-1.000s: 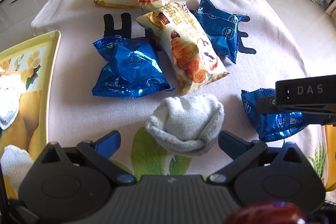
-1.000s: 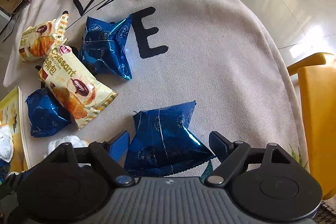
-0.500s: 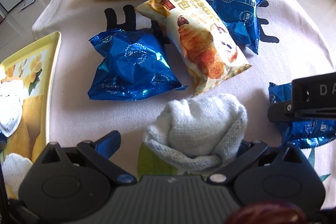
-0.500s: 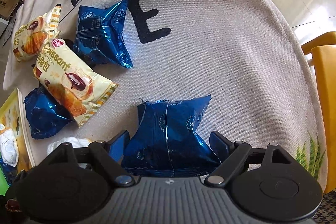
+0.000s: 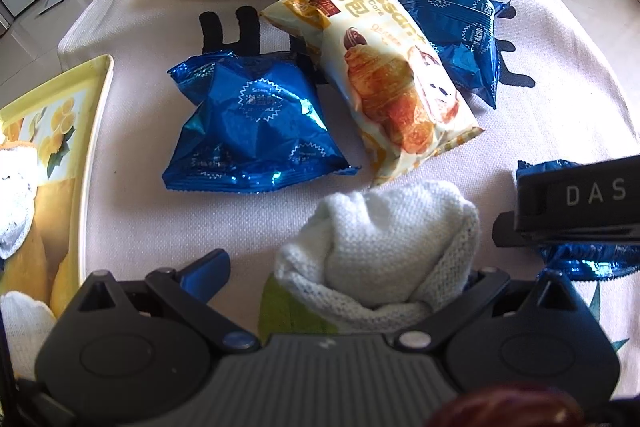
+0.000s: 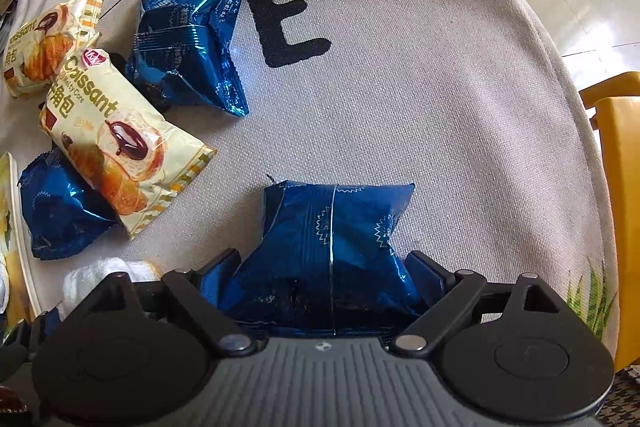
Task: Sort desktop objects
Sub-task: 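Close the left tool on the white glove while the right tool closes on the blue pack, then lift the glove and blue pack and carry both over the yellow tray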
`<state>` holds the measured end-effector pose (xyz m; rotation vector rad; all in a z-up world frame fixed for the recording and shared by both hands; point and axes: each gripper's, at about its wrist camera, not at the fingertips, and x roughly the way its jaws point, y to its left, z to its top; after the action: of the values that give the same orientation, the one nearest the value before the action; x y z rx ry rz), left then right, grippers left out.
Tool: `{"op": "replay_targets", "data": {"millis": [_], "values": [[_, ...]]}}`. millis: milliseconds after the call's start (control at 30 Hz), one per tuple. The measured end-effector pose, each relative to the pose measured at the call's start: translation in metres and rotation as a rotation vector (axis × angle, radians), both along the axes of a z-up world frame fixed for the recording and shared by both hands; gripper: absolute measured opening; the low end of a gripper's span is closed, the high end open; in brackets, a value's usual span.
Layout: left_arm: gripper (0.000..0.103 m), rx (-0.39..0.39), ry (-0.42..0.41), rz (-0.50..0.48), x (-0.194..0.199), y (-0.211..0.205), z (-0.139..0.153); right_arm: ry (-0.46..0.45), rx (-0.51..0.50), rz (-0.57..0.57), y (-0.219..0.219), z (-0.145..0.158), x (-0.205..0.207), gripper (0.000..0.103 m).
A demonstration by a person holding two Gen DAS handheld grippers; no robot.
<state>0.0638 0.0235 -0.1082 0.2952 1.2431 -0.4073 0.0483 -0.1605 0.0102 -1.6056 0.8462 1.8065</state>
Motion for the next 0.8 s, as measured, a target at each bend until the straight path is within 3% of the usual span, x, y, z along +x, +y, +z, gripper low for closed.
{"op": "replay_targets", "data": {"millis": [367,467,600,800], "values": [[0.101,0.003,-0.009,-0.004,-0.003,-0.001,0.003,-0.008,0.037,0.016,-0.007,0.001,0.004,0.089],[0.090,-0.012,-0.022,-0.018,-0.006,-0.001,0.007,0.018,0.053,0.016,-0.009,0.005,0.007,0.086],[0.063,-0.028,-0.040,-0.037,-0.008,-0.003,0.014,0.065,0.073,0.026,-0.012,0.013,0.010,0.082],[0.056,-0.073,0.016,0.022,-0.001,0.013,0.019,0.110,0.060,0.026,-0.017,0.022,0.016,0.082]]}}
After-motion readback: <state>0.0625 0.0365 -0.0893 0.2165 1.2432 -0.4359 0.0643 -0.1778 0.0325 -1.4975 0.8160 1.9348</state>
